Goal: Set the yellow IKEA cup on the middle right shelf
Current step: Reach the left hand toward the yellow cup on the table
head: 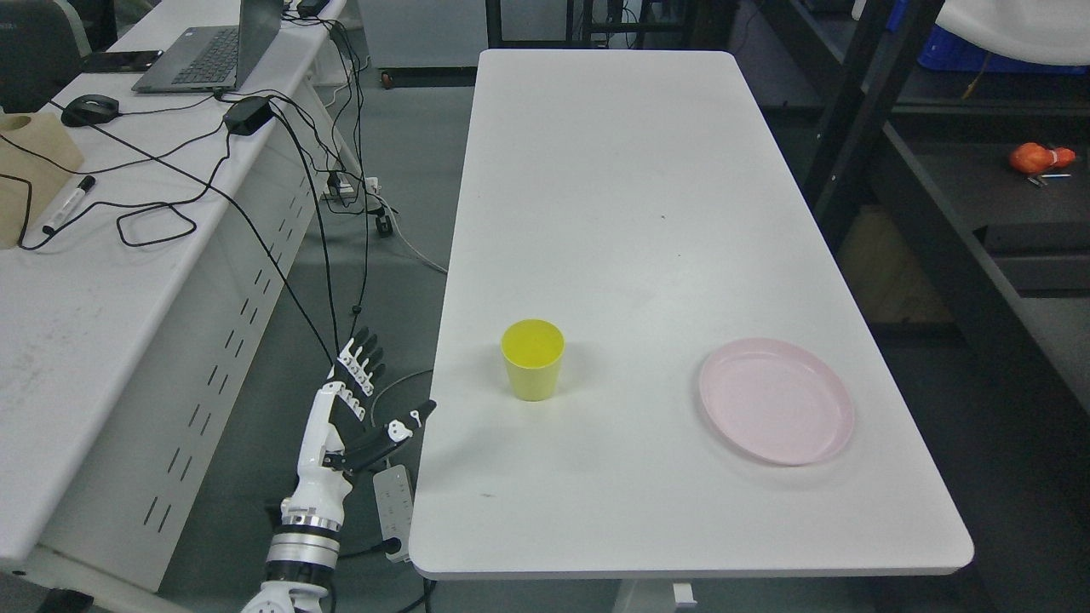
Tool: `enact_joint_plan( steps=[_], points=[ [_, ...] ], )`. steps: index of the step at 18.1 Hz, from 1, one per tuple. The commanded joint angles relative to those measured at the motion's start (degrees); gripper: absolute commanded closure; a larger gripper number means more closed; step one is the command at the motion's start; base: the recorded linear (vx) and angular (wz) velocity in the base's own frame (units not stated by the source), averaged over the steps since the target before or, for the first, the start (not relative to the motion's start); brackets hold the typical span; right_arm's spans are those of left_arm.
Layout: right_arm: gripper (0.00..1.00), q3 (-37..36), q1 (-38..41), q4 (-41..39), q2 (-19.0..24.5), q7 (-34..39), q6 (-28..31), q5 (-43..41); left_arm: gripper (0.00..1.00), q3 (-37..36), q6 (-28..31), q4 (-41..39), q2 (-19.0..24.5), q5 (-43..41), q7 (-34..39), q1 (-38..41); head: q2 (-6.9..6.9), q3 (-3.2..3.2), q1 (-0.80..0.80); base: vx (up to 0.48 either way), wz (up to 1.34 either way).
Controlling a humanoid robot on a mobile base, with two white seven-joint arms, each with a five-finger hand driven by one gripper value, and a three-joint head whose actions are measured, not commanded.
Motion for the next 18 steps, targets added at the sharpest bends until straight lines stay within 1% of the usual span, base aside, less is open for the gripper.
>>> enact_joint_plan(
  steps=[1,3,5,6,7,12,15,18],
  points=[
    [0.01,1.0,0.8,0.0,-1.0,0.0,0.0,-1.4,0.01,-0.3,0.2,-0.2,1.0,0.2,0.0,0.0,0.00,0.00,0.00,0.025,0.05],
    [0.01,1.0,0.8,0.0,-1.0,0.0,0.0,-1.4,0.01,-0.3,0.3,0.0,1.0,0.5,0.0,-0.4,0.00,0.00,0.00,0.028,0.05],
    [0.01,1.0,0.8,0.0,-1.0,0.0,0.0,-1.4,0.01,-0.5,0.7,1.4,1.0,5.0,0.0,-2.3,0.00,0.00,0.00,0.026,0.05],
    [0.01,1.0,0.8,0.0,-1.0,0.0,0.0,-1.4,0.01,-0.6,0.9,3.4,1.0,8.6,0.0,-4.4,0.00,0.00,0.00,0.040,0.04],
    [0.01,1.0,0.8,0.0,-1.0,0.0,0.0,-1.4,0.01,-0.6,0.9,5.6,1.0,10.4,-0.3,-6.3,0.00,0.00,0.00,0.050,0.02],
    [0.01,1.0,0.8,0.0,-1.0,0.0,0.0,-1.4,0.01,-1.4,0.8,16.3,1.0,10.2,-4.6,-15.1,0.00,0.00,0.00,0.062,0.02],
    [0.01,1.0,0.8,0.0,-1.0,0.0,0.0,-1.4,0.01,-5.5,0.8,19.4,1.0,9.9,-11.0,-17.9,0.00,0.00,0.00,0.053,0.03],
    [0.01,1.0,0.8,0.0,-1.0,0.0,0.0,-1.4,0.01,-9.3,0.9,22.7,1.0,7.6,-13.3,-19.5,0.00,0.00,0.00,0.026,0.02]
  ],
)
